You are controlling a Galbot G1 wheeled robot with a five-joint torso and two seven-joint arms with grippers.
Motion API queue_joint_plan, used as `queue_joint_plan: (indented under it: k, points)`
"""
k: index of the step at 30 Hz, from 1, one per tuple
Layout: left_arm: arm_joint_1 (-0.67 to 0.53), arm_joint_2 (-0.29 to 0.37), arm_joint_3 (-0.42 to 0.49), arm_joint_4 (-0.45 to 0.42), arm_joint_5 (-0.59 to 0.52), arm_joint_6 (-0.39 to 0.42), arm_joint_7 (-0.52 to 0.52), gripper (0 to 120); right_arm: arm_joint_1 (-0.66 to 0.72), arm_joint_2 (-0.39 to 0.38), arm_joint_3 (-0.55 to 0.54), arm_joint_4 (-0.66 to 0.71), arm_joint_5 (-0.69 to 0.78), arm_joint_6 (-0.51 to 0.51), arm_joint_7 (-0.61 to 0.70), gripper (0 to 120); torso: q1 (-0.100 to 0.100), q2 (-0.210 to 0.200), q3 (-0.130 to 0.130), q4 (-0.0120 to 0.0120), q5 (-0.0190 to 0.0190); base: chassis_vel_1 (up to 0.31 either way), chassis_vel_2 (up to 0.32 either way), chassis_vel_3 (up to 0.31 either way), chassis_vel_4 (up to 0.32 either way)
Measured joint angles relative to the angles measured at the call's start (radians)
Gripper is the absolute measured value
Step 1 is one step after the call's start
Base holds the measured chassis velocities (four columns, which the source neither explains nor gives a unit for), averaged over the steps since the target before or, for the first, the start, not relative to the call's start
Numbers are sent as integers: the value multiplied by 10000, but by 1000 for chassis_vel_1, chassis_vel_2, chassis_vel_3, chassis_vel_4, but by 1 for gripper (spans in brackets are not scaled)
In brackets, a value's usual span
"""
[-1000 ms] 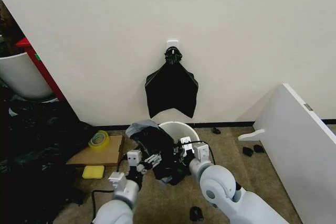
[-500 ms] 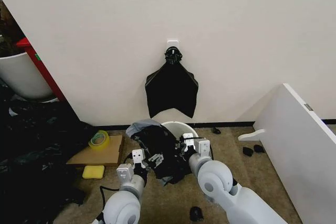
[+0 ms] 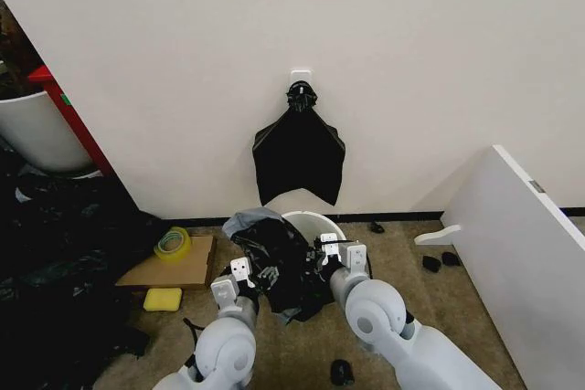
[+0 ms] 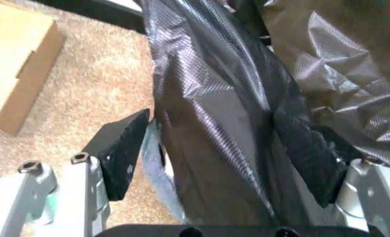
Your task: Place the garbage bag over the trash bin.
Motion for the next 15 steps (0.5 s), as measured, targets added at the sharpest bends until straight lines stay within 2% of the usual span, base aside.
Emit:
queue_joint_plan:
  k: [4, 11, 15]
  points:
    - [-203, -92, -6, 90, -574, 174, -257, 71, -13, -15, 12, 5, 3, -3, -1, 0, 0, 0, 0, 0, 1, 0, 0, 0, 0]
    - [-687, -357, -64, 395, -1864, 487, -819, 45, -20, -31, 36, 5, 8, -3, -12, 0, 0, 0, 0, 0, 1, 0, 0, 0, 0]
    - [-791, -403, -67, 473, -2038, 569, -946, 37, -50, -34, 65, 5, 8, -2, -16, 0, 0, 0, 0, 0, 0, 0, 0, 0, 0]
